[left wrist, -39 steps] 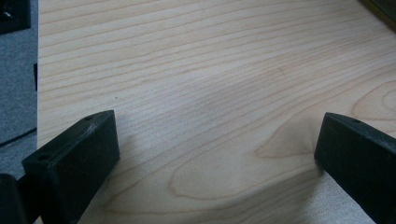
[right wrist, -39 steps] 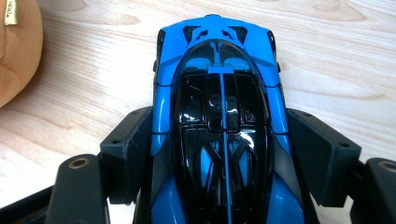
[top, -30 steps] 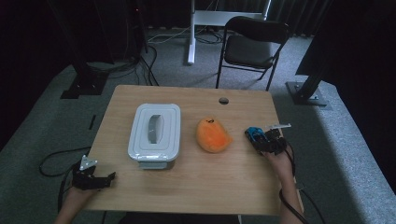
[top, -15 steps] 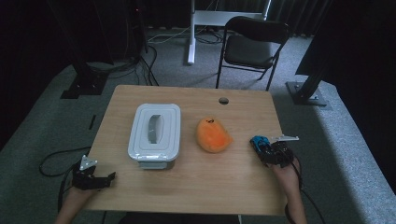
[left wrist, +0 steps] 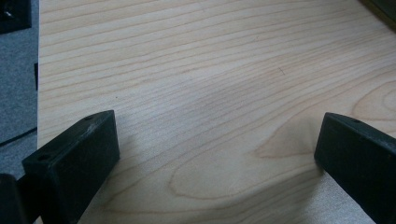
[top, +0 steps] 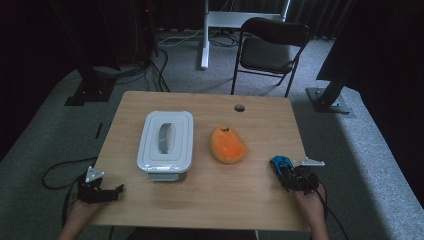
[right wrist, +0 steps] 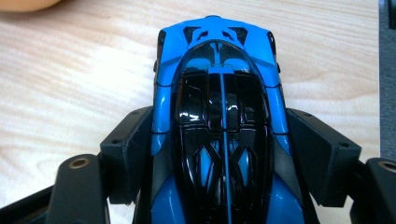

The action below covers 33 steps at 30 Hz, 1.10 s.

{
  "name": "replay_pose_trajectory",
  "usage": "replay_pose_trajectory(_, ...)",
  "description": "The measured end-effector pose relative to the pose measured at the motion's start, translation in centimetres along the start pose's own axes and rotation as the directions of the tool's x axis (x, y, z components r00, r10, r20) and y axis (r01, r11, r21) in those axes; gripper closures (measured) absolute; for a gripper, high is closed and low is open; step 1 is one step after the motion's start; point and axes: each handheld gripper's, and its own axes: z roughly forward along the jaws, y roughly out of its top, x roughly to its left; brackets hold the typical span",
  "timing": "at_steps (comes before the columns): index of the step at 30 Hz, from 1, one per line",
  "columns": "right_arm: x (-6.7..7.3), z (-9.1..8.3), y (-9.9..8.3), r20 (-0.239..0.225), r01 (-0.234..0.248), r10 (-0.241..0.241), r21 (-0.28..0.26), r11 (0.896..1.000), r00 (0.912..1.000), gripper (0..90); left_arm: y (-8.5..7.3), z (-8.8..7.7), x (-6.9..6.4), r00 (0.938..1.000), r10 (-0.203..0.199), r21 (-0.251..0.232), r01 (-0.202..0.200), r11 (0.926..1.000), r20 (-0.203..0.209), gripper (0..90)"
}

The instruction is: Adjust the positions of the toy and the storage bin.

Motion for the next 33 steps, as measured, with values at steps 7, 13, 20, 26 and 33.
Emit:
replay_pose_trajectory(7, 0.9, -0.9, -1.5, 0.009, 0.001, -0.001, 0.013, 1.0, 1.0, 26.6, 0.0, 0.0, 0.0, 1.0, 0.0, 0.0, 0.0, 1.0, 0.0, 0.3)
replay_pose_trajectory(13, 1.4, -1.4, -2.5, 0.023, 0.004, -0.004, 0.013, 1.0, 0.9997, 26.6, 0.0, 0.0, 0.0, 1.0, 0.0, -0.002, 0.0, 1.0, 0.0, 0.3)
replay_pose_trajectory(20, 1.5, -1.4, -3.5, 0.025, -0.019, 0.018, 0.015, 1.0, 0.9995, 26.6, 0.0, 0.0, 0.0, 1.0, -0.001, -0.001, 0.001, 1.0, -0.001, 0.3)
replay_pose_trajectory(26, 2.1, -1.3, -4.5, 0.026, -0.019, 0.019, 0.015, 1.0, 0.9995, 26.5, 0.0, 0.0, 0.0, 1.0, -0.001, -0.002, 0.001, 1.0, -0.001, 0.3)
replay_pose_trajectory(33, 2.4, -1.4, -5.6, 0.039, -0.046, 0.046, -0.004, 0.999, 0.9982, 26.5, 0.0, 0.0, 0.0, 1.0, -0.001, -0.002, 0.001, 1.0, -0.001, 0.3)
